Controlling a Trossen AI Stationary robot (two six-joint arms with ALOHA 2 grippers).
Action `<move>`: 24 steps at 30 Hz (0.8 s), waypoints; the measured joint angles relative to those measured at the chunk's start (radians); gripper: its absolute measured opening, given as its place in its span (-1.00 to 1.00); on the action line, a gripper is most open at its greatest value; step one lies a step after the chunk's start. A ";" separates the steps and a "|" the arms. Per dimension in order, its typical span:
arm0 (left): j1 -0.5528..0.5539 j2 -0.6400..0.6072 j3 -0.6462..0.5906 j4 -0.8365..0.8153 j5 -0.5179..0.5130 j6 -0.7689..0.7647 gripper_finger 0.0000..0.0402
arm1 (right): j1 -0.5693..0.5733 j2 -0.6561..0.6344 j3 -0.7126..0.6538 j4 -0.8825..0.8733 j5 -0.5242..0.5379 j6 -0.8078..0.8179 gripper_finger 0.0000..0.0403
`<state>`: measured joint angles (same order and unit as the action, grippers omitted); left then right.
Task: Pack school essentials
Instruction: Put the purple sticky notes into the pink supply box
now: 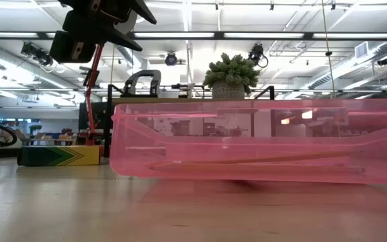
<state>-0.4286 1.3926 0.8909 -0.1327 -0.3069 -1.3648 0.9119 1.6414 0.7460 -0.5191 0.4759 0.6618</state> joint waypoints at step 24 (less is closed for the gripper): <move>0.000 0.000 0.000 -0.014 0.000 -0.011 -0.14 | -0.021 -0.002 -0.084 0.109 0.053 0.095 -0.21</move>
<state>-0.4286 1.3926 0.8909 -0.1467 -0.3065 -1.3762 0.8906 1.6390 0.6624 -0.4105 0.5291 0.7572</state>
